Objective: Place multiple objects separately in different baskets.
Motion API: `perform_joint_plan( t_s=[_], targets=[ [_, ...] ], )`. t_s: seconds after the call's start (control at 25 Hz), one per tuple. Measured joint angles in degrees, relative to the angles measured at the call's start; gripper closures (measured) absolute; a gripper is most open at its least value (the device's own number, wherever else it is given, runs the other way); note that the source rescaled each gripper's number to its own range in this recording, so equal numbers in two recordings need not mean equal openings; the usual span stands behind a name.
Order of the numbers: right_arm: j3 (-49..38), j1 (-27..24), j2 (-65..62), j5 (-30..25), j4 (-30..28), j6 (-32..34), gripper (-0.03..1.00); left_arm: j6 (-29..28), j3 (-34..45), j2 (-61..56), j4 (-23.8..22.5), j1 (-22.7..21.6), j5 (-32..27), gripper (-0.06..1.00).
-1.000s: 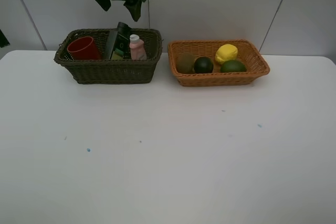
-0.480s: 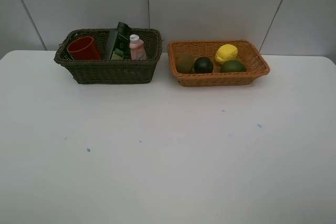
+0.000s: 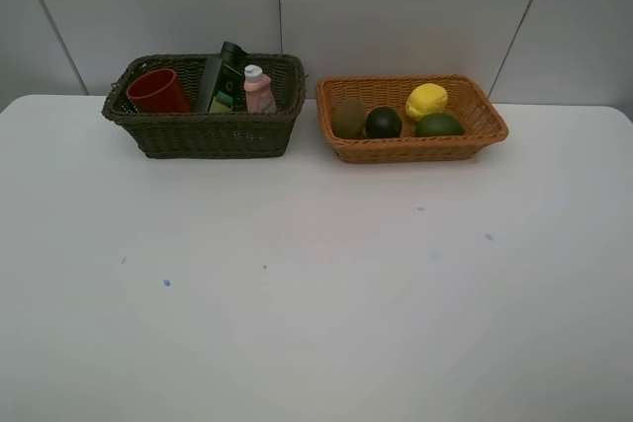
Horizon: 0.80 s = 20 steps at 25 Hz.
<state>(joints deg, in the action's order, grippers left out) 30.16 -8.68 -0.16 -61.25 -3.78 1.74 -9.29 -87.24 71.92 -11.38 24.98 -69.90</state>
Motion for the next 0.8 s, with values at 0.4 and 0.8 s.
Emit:
perform_joint_plan(
  t_s=[0.4,0.8],
  targets=[
    [0.00,0.00,0.00,0.00,0.00,0.00,-0.02,-1.44,24.94,-27.70,-1.70,-0.06,3.33,-0.06],
    [0.00,0.00,0.00,0.00,0.00,0.00,-0.02,-2.42,42.44,-53.02,-0.91,-5.58,7.68,-0.06]
  ],
)
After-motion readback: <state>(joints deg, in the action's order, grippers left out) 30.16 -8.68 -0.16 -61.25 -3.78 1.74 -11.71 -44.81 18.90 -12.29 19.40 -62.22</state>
